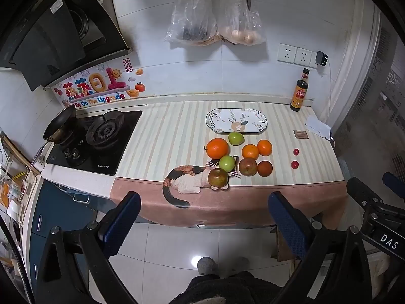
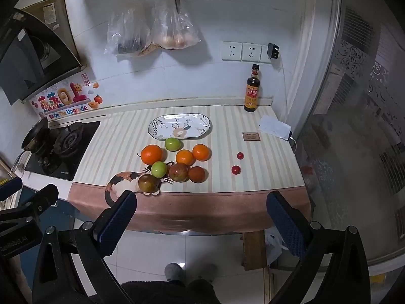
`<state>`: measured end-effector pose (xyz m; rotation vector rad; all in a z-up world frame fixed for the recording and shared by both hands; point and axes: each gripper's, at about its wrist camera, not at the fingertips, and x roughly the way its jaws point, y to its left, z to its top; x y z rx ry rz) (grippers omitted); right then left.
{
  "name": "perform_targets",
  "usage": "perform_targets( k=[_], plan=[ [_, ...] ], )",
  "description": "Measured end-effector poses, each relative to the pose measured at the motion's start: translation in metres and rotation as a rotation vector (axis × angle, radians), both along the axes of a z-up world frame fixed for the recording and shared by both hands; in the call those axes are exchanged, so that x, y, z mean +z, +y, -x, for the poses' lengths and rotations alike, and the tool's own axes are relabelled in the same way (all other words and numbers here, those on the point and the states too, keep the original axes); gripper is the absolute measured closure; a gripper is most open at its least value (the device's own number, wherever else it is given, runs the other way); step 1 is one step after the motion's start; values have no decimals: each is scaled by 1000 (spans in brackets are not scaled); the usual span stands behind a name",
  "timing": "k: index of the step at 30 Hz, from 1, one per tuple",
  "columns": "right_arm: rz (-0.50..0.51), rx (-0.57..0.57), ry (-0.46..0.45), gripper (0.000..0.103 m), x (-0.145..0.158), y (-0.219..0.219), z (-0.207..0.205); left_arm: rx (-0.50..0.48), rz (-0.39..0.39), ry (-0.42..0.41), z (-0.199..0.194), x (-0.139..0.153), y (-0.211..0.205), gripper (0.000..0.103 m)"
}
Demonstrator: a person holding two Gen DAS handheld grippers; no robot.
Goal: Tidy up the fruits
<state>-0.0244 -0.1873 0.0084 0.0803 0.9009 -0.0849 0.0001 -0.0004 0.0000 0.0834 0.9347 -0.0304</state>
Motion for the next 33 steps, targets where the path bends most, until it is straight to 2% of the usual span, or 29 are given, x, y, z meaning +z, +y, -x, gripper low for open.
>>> perform_targets(
  k=[33],
  plan=[
    [-8, 2, -13, 0, 4, 2, 0, 2, 0, -13, 3, 4, 0, 0]
  ],
)
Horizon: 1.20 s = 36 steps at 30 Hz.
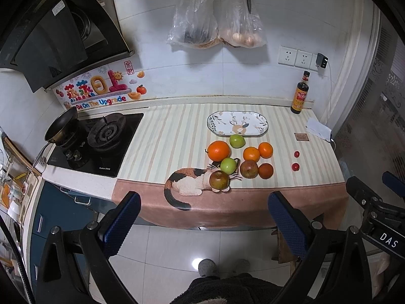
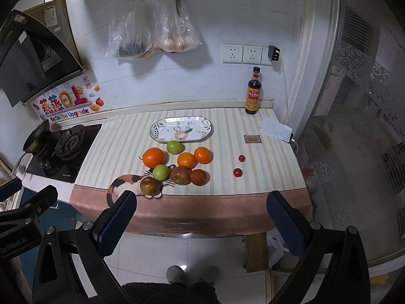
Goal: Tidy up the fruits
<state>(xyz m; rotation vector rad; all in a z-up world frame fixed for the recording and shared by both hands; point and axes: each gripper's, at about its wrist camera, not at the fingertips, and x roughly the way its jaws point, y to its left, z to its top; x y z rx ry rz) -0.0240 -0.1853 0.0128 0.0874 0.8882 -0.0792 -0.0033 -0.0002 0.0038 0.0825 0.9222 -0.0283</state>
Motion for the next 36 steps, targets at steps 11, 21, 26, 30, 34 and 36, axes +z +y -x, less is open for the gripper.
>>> perform_targets(
  k=[11, 21, 26, 30, 34, 36],
  plan=[
    [-2, 0, -1, 0, -1, 0, 0, -2, 0, 0, 0, 0, 0, 0],
    [-8, 4, 1, 0, -4, 2, 0, -2, 3, 1, -6, 6, 1, 0],
    [-13, 9, 4, 0, -3, 2, -2, 7, 5, 0, -13, 10, -2, 0],
    [-13, 14, 5, 0, -2, 1, -4, 11, 3, -3, -12, 7, -2, 0],
    [-13, 17, 2, 0, -2, 2, -3, 9, 2, -4, -12, 7, -2, 0],
    [-14, 16, 2, 0, -2, 2, -3, 10, 4, -3, -12, 7, -1, 0]
  ],
)
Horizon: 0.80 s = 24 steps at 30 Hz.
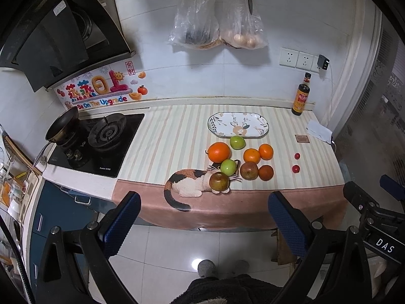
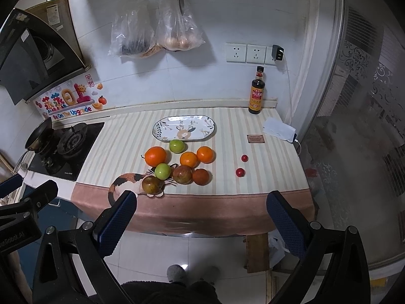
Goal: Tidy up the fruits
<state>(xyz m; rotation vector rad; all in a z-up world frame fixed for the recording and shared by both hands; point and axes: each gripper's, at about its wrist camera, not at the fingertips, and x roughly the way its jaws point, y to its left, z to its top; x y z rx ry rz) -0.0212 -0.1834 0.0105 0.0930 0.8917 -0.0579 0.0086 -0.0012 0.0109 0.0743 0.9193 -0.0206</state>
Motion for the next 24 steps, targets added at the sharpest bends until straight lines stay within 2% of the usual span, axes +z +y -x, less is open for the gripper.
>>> perform_targets(
  k=[24],
  plan=[
    [-11, 13, -6, 0, 0, -3, 0, 18, 13, -13, -1, -1, 1, 0]
  ],
)
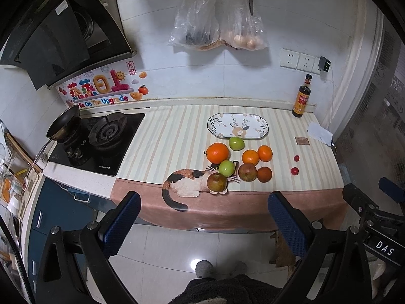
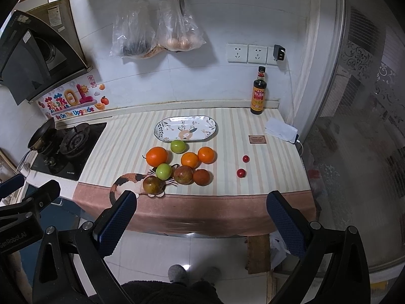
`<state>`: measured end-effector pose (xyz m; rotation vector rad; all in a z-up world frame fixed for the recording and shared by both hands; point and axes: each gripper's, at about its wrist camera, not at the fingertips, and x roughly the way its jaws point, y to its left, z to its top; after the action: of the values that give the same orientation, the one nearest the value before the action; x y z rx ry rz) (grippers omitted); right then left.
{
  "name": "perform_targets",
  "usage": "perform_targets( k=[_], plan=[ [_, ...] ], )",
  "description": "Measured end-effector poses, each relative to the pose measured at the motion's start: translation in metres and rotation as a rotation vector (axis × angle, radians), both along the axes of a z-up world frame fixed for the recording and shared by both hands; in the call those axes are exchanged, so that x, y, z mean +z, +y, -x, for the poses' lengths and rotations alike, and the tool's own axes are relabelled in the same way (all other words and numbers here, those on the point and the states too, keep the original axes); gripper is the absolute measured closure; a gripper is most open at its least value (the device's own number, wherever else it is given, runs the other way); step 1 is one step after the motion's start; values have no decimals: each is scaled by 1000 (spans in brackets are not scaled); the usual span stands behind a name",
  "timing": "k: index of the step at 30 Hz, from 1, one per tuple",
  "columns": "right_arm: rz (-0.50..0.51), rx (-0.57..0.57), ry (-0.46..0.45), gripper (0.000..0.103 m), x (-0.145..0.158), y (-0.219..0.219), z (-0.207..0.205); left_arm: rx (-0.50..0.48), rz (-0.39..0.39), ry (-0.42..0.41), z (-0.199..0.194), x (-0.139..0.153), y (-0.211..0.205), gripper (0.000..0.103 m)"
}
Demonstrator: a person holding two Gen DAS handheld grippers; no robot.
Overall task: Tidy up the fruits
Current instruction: 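Grasp a large orange with the left tool while the right tool grasps a red apple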
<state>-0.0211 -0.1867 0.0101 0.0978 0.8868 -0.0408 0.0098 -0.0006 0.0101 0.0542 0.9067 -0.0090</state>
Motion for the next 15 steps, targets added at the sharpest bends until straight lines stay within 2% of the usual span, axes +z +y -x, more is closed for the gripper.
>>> perform_targets(
  k=[2, 6, 8, 11, 15],
  plan=[
    [-16, -1, -2, 0, -2, -2, -1, 15, 5, -18, -1, 0, -2, 0],
    [-102, 4, -32, 0, -16, -16, -14, 79, -39, -86, -14, -8, -5, 0],
    [-123, -1, -35, 0, -29, -24, -26, 124, -79, -129, -23, -14, -3, 0],
    [-162, -3, -4, 0, -56, -31, -51, 164, -129, -149, -41, -28, -1, 0],
    [-216, 6, 75, 0, -99, -33, -92, 190, -167, -92, -79, -57, 5, 0]
  ],
)
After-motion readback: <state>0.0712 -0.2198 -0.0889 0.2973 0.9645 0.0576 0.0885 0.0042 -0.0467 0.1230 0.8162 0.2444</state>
